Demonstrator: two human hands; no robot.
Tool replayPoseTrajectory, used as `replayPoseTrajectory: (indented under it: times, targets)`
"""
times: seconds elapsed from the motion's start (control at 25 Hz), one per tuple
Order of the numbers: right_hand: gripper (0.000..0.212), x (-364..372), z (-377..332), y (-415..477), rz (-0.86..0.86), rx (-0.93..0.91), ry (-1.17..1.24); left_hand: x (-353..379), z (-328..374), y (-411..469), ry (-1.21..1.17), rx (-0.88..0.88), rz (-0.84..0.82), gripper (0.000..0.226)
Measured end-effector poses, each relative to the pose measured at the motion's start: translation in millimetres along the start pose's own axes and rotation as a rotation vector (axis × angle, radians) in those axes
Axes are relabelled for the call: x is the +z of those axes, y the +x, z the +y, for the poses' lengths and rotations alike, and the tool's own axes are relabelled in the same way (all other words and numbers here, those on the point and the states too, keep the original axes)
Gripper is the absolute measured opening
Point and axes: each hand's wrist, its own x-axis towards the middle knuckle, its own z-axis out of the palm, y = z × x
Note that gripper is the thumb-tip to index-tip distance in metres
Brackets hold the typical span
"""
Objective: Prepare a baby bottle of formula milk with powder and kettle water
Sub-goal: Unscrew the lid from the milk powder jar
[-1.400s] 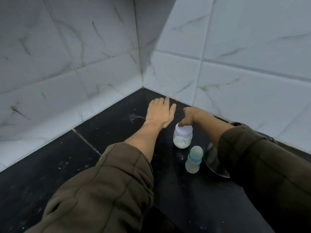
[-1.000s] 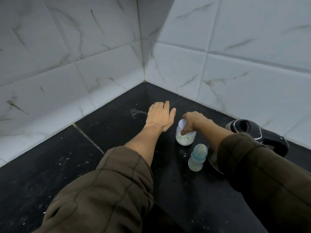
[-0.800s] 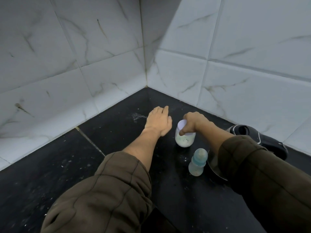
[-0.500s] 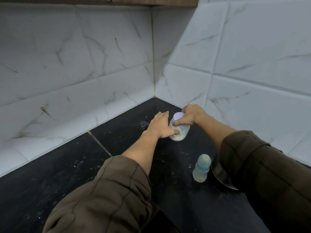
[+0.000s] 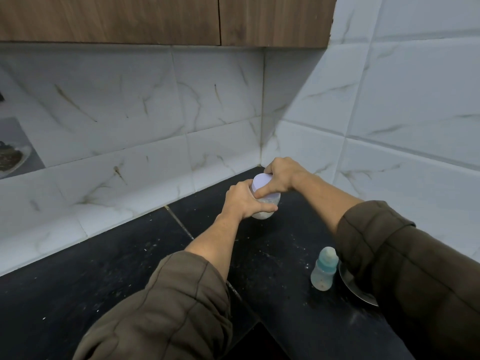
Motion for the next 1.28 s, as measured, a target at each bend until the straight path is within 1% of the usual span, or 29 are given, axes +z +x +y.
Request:
replayPoseTrajectory:
  times: [0.16,0.24,0.28,0.4,0.48,0.56,0.6,0.64,0.68,0.76,0.8,0.84,0.92,1.0,1.04,1.08,1.12,1.2,1.24,1.28]
  targets:
    - [0.055,1.2,-5.8,0.0,-0.026,-0.097,-0.043,-5.0,-2.7,-10.3,0.023,0.01,0.019,0.074]
    - [0.055,0.8,-7.3,-2.9,-0.086,-0.18,-0.104,-8.3,-5.8,-13.7,0.078,0.022,-0.003,0.076]
    - [0.059,2.2,-6.8,-3.2,-0.12,-0.226,-0.143,-9.8,-8.5,-14.5,0.117,0.03,-0.026,0.077]
    - [0.088,10.4,-5.0,-1.9,-0.207,-0.299,-0.163,-11.7,-15.5,-15.3,0.148,0.009,-0.068,0.078]
    - [0.11,16.7,-6.4,0.2,-0.239,-0.26,-0.093,-13.5,-17.4,-15.2,0.151,-0.002,-0.056,0.076]
    - [0.121,20.1,-9.6,2.1,-0.201,-0.178,-0.022,-13.7,-19.2,-14.1,0.178,0.002,-0.057,0.074]
    - [0.12,19.5,-11.1,2.5,-0.17,-0.127,0.001,-13.6,-19.8,-14.0,0.182,-0.004,-0.057,0.073]
    - [0.115,18.7,-12.2,3.0,-0.151,-0.085,0.0,-12.8,-21.2,-14.1,0.179,-0.017,-0.055,0.073]
    - [0.105,18.7,-13.6,3.2,-0.147,-0.06,-0.02,-12.2,-23.0,-15.0,0.179,-0.026,-0.051,0.074]
    - [0.082,20.1,-15.4,3.8,-0.16,-0.072,-0.054,-10.8,-25.7,-16.8,0.197,-0.015,-0.059,0.077]
    - [0.078,20.9,-16.9,3.8,-0.18,-0.113,-0.063,-10.6,-27.7,-18.1,0.202,-0.009,-0.062,0.078]
    - [0.08,22.6,-18.6,3.7,-0.205,-0.159,-0.061,-11.0,-29.8,-19.7,0.203,-0.007,-0.058,0.079]
    - [0.095,28.2,-23.9,3.3,-0.238,-0.223,-0.033,-15.0,-35.1,-22.0,0.195,-0.019,-0.036,0.081]
    - [0.113,32.4,-30.4,5.1,-0.229,-0.211,0.015,-19.9,-39.9,-22.7,0.206,-0.034,-0.016,0.083]
    - [0.115,34.1,-33.2,6.6,-0.206,-0.181,0.022,-22.3,-41.4,-23.2,0.209,-0.043,-0.013,0.083]
    - [0.112,34.9,-35.3,8.4,-0.182,-0.153,0.008,-24.6,-42.5,-23.9,0.209,-0.053,-0.012,0.082]
    - [0.102,35.6,-38.1,10.5,-0.177,-0.14,-0.015,-27.4,-44.7,-24.8,0.208,-0.062,-0.012,0.082]
    - [0.081,35.7,-44.4,13.5,-0.213,-0.174,-0.052,-31.6,-51.0,-27.3,0.212,-0.063,-0.018,0.082]
    - [0.08,35.7,-48.3,13.8,-0.239,-0.203,-0.062,-33.2,-54.6,-29.4,0.212,-0.061,-0.015,0.083]
    - [0.084,36.0,-53.0,13.8,-0.262,-0.23,-0.065,-35.3,-57.1,-31.7,0.207,-0.062,-0.007,0.083]
